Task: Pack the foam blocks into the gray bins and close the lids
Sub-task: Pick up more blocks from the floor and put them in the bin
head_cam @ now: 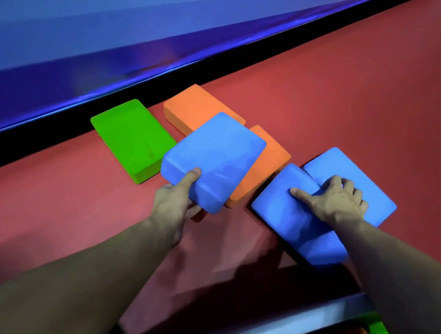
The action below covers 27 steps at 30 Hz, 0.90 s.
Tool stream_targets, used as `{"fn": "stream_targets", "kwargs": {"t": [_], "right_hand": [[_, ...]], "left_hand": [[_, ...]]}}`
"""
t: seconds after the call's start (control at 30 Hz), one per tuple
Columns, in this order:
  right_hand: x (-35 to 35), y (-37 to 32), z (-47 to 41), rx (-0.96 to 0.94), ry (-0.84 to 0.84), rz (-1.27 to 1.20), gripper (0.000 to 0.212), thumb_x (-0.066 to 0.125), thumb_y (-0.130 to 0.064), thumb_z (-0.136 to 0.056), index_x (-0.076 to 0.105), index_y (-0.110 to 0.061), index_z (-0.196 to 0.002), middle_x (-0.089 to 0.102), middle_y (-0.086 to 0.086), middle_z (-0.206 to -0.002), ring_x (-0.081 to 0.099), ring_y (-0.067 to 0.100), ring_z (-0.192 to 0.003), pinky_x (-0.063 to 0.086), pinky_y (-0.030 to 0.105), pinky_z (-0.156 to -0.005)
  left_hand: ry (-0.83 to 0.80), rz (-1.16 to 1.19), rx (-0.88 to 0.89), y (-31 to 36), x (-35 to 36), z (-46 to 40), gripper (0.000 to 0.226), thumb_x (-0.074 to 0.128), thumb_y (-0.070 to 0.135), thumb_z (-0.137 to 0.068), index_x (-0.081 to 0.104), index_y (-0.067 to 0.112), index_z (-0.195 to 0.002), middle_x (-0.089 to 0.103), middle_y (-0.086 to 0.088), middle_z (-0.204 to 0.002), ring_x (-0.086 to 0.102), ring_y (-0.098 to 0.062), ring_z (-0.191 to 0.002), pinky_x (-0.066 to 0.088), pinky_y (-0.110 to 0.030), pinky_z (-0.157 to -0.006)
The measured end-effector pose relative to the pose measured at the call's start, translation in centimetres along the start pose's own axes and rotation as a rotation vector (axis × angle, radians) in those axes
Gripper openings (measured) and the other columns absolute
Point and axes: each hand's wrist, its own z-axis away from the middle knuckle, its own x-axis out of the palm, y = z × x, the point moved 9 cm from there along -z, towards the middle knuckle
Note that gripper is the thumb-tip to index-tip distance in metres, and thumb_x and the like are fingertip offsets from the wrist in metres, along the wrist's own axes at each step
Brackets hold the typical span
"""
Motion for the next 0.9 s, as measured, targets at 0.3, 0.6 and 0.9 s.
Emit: {"fn": "stream_targets", "kwargs": {"t": [0.3, 0.6, 0.9], "right_hand": [[-5.8, -5.5, 9.3, -0.195, 0.101, -0.3, 0.07, 0.073, -0.078, -0.066, 0.054, -0.013, -0.082, 0.068, 0.011, -0.085, 0.065, 0.035, -0.089, 0.05, 0.042, -0.079], [-16.2, -19.1, 32.8, -0.426, 0.035, -0.684, 0.089, 0.087, -0.053, -0.069, 0.029, -0.023, -0.13, 0.067, 0.013, -0.106, 0.066, 0.039, -0.104, 0.049, 0.044, -0.083], [-15.8, -31.2, 58.1, -0.882, -0.097, -0.625, 0.101, 0.086, -0.043, -0.074, 0.024, -0.034, -0.153, 0.051, 0.009, -0.141, 0.054, 0.032, -0.125, 0.046, 0.046, -0.102]], "left_hand": [[0.024, -0.066, 0.12, 7.7, -6.1, 8.1, 0.019, 0.078, 0.025, -0.087, 0.066, 0.013, -0.094, 0.073, -0.007, -0.091, 0.069, -0.021, -0.079, 0.059, -0.037, -0.075], [0.193, -0.101, 0.42, 27.4, -25.4, 28.5, 0.012, 0.077, 0.027, -0.087, 0.071, 0.018, -0.092, 0.076, -0.001, -0.094, 0.07, -0.017, -0.084, 0.057, -0.026, -0.061], [0.577, -0.135, 0.632, 33.2, -54.3, 49.4, 0.036, 0.08, 0.037, -0.083, 0.07, 0.013, -0.108, 0.075, 0.005, -0.099, 0.071, 0.0, -0.073, 0.057, -0.022, -0.067]]}}
